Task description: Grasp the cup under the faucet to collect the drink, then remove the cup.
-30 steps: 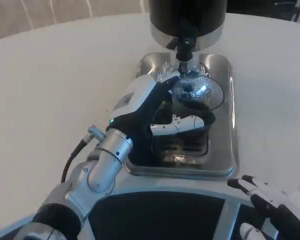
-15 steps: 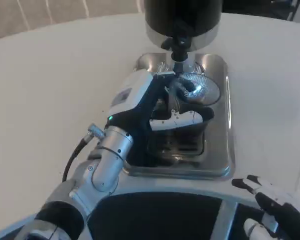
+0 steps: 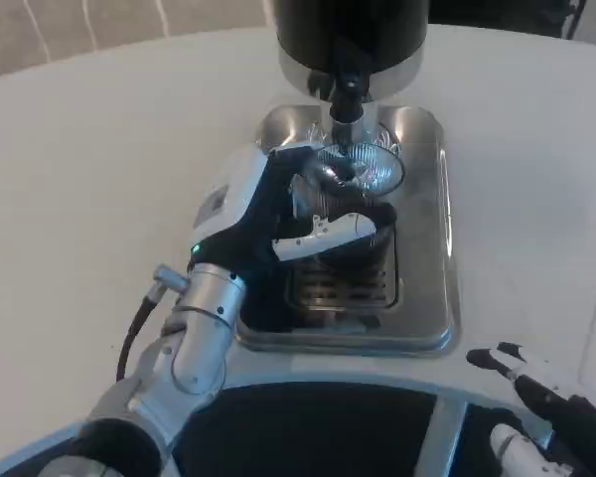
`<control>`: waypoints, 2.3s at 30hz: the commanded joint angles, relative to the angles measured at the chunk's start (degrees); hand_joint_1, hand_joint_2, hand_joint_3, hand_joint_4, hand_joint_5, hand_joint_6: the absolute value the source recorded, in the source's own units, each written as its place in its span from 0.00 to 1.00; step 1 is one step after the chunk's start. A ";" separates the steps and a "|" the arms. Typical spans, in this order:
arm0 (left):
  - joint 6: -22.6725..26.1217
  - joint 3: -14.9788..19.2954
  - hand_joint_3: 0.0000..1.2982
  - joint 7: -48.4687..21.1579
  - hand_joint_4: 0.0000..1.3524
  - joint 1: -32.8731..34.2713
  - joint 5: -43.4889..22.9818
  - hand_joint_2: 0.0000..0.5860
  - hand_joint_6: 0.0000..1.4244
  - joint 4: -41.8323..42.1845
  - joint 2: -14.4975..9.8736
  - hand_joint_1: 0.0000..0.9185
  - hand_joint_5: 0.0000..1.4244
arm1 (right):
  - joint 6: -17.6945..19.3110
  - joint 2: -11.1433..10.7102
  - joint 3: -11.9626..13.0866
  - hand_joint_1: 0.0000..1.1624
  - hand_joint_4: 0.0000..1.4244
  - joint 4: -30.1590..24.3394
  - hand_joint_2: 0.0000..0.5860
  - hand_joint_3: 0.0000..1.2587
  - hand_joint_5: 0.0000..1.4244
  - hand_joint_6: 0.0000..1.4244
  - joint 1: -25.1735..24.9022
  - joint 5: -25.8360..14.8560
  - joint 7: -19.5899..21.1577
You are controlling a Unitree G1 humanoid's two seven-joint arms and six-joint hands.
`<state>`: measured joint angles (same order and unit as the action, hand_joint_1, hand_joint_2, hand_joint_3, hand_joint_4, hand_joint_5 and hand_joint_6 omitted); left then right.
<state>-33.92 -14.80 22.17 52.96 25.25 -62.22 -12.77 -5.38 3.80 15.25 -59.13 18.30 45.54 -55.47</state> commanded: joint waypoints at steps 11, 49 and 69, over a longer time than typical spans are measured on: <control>-9.71 4.49 0.71 -4.13 0.82 -8.02 -3.27 0.05 0.49 7.19 -5.79 0.64 0.96 | -2.01 2.62 -2.10 0.00 0.00 -0.87 0.98 0.08 0.00 0.00 -2.94 2.78 0.65; -18.07 16.13 0.70 -19.63 0.82 -28.01 -12.93 0.01 0.53 31.10 -14.87 0.66 0.95 | -1.15 0.04 -5.72 0.00 0.00 -0.87 0.93 0.05 0.00 0.00 -15.15 10.41 -1.38; -17.63 20.55 0.70 -26.84 0.81 -41.70 -17.99 0.00 0.55 49.51 -14.82 0.66 0.95 | 18.06 4.21 -3.65 0.00 0.00 -0.87 0.95 0.04 0.00 0.00 -7.20 3.73 -0.99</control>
<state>-50.79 4.69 -4.09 12.96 9.37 -15.24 -27.08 10.09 3.94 11.07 -59.16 9.10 50.64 -56.97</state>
